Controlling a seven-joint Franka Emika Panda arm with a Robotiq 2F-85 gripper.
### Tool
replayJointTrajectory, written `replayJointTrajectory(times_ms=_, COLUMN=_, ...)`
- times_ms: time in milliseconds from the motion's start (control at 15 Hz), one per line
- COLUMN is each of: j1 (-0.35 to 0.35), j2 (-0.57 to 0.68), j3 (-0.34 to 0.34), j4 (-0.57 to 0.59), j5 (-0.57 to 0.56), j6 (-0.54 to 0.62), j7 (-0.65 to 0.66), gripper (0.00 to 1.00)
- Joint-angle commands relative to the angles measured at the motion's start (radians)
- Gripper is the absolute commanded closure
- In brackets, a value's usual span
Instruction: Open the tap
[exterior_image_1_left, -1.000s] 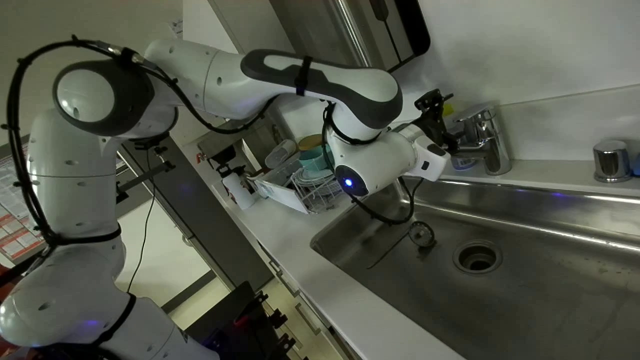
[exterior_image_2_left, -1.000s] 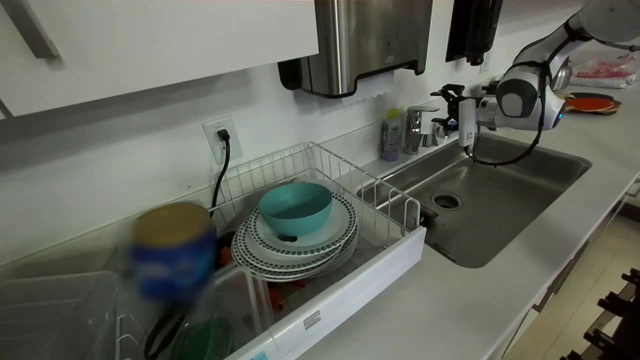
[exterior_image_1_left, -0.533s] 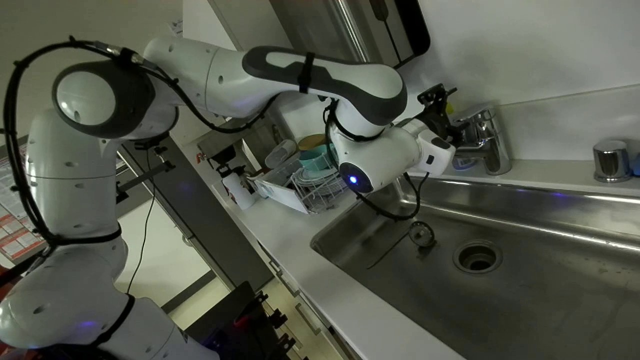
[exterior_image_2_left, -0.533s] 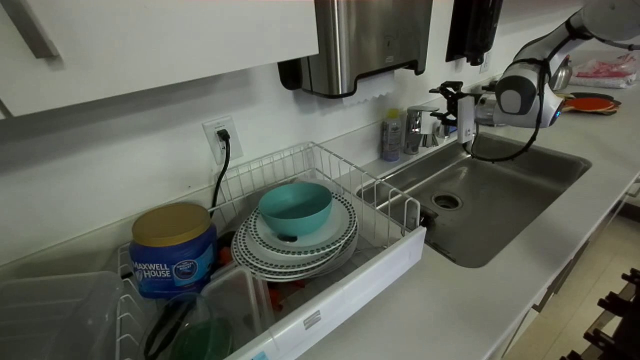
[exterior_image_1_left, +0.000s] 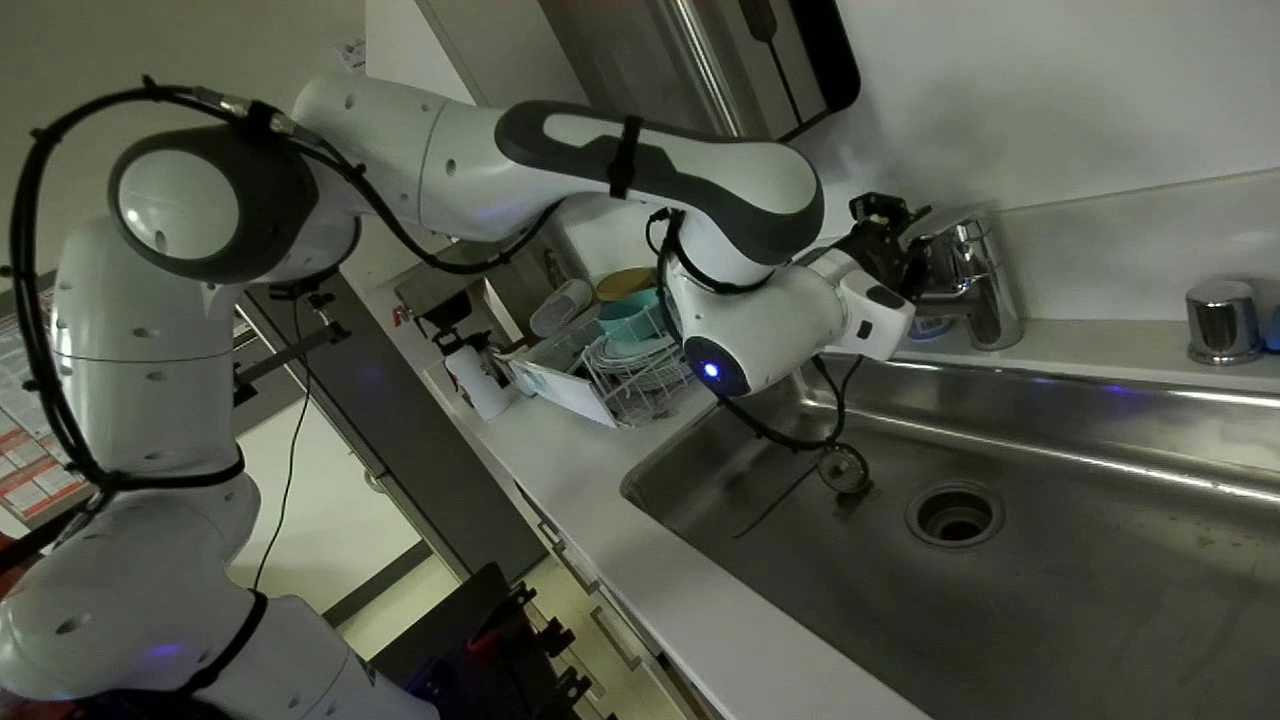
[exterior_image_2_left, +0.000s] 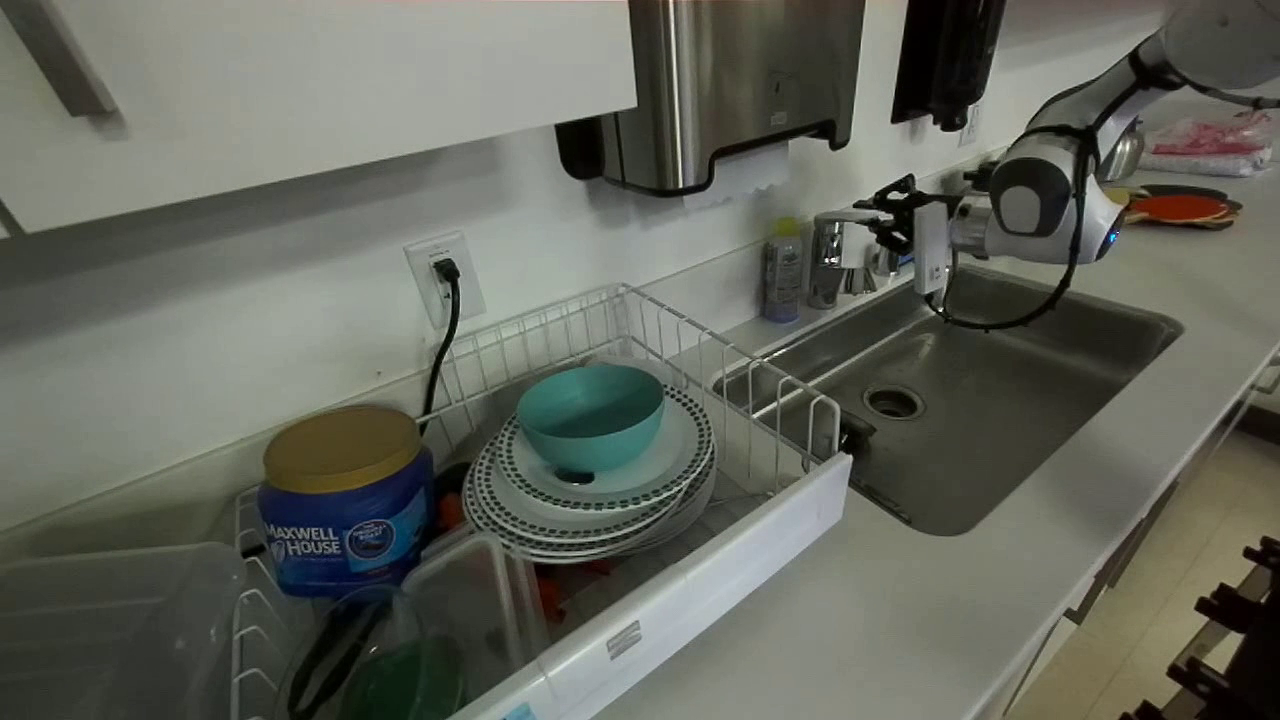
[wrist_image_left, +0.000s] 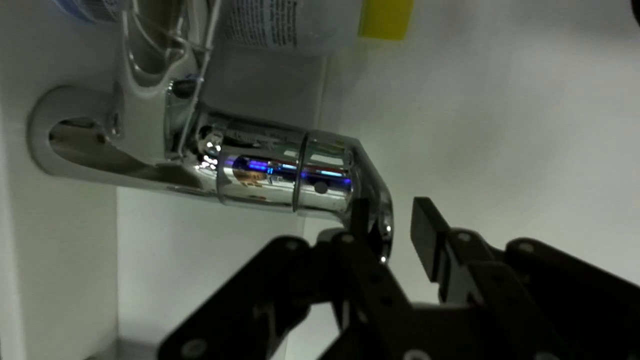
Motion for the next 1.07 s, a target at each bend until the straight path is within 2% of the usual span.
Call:
replayJointTrajectory(times_ms=0, j1=-0.004, j2=-0.029, j3=0.021, j4=-0.006, j5=0.000, j6=0.027, j7=-0.028, gripper=0.99)
replayJointTrajectory(times_ms=133, j1=0.019, j2=-0.050, j3=0.009, j4=-0.028, j5=0.001, j6=0.042, j7=-0.021, gripper=1.00)
replayJointTrajectory(times_ms=200, j1=0.073, j2=-0.061, j3=-0.050, j4=-0.036, j5=-0.009, j6=0.046, j7=0.021, gripper=0.98)
replayJointTrajectory(times_ms=467, j1=0.126, j2=-0.099, j3=-0.093, j4=-0.037, j5=-0.090, j6=0.143, j7=0.093, gripper=0.98)
replayJointTrajectory(times_ms=867, j1=0.183, j2=-0.123, j3=-0.128, j4=0.029, j5=-0.288, j6=0.324, j7=0.275, gripper=0.98)
replayJointTrajectory(times_ms=1000, j1=0.184, j2=-0.130, j3=-0.104, j4=0.053, j5=-0.352, j6=0.384, j7=0.332, gripper=0.98)
